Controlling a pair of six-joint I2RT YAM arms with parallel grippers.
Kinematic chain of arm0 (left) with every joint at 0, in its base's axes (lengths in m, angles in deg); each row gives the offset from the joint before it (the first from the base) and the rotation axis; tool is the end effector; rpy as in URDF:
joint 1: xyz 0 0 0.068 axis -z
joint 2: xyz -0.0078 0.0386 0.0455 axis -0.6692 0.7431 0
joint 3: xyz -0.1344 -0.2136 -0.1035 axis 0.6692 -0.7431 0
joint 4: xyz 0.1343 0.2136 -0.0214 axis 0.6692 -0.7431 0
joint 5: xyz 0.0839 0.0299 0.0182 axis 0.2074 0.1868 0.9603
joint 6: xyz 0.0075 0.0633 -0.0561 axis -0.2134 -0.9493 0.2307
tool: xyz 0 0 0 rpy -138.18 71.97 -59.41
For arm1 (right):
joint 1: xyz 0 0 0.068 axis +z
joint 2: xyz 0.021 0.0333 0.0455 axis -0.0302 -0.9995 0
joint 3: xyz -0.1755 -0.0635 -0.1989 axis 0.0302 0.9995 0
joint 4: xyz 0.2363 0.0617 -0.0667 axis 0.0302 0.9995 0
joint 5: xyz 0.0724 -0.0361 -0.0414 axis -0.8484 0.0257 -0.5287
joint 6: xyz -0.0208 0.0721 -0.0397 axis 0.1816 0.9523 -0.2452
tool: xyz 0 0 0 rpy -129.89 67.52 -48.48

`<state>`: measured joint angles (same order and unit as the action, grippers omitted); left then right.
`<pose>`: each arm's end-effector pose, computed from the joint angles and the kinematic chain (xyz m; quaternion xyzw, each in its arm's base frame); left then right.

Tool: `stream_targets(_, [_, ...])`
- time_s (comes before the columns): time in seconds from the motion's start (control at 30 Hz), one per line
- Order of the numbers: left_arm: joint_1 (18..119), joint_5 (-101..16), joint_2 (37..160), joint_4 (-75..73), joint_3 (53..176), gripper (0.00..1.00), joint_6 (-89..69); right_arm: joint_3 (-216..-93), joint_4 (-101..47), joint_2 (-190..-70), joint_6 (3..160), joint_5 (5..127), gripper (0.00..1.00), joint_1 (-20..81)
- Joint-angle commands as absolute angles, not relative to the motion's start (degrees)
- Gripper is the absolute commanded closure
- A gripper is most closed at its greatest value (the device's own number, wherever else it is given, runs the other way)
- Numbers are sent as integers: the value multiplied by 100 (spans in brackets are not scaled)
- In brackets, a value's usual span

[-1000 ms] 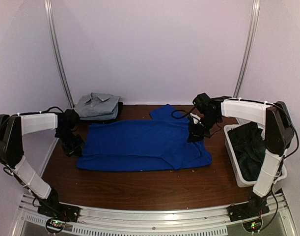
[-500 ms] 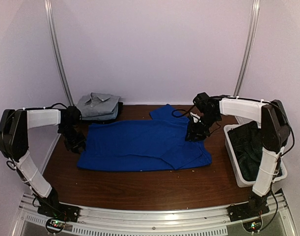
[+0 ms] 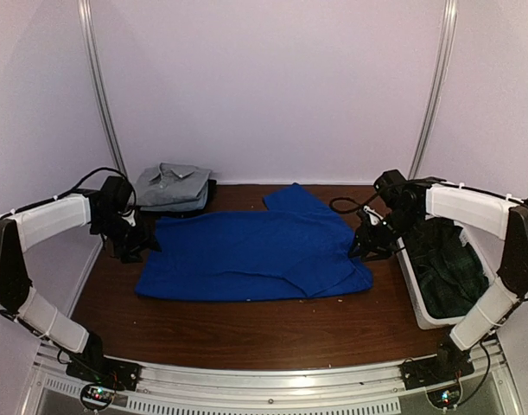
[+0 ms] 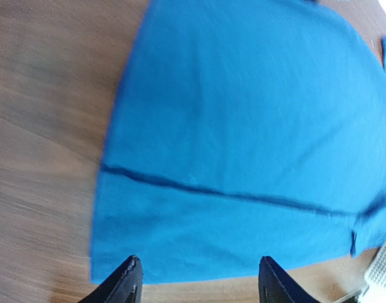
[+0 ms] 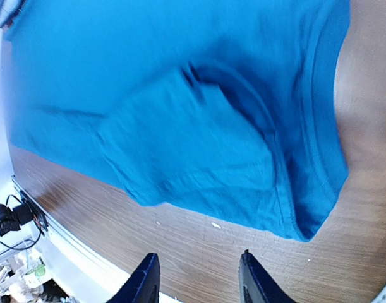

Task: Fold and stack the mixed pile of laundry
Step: Fold the flattened T-shirt at the center of the board, then smooth out the 1/3-folded T-shirt at the center of the board.

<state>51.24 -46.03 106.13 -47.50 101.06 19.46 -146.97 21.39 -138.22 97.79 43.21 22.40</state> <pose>0.2751 -0.0601 0.1956 -0.2493 0.9456 -0.1692 0.1230 0.2715 0.1424 0.2163 -0.0221 0.9530 0.2971 0.0546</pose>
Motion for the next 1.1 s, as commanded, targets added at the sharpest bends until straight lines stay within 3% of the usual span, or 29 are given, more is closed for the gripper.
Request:
stream_targets(0.0, [5607,-5308,10689,-4230,9551,39,1801,-14025,1628,-13802,10002,3929,57,2280])
stream_targets(0.4, [5438,-4586,11299,-4264,8710,59,2192,-13124,1028,-14431,9964,4461,58,2314])
stream_targets(0.63, [5160,-4433,10667,-4480,8598,57,1954,-12612,1087,-13967,10204,4338,58,2694])
stream_targets(0.77, [5311,-4761,10026,-4234,9084,48,1522,-12888,1408,-13282,10381,4304,56,2705])
stream_targets(0.87, [5860,-4959,9936,-4024,9577,39,1407,-13257,1583,-13014,10458,4172,53,2705])
stream_targets(1.07, [7453,-5484,10582,-2428,9835,39,2292,-13931,1660,-13637,10212,4297,52,2627])
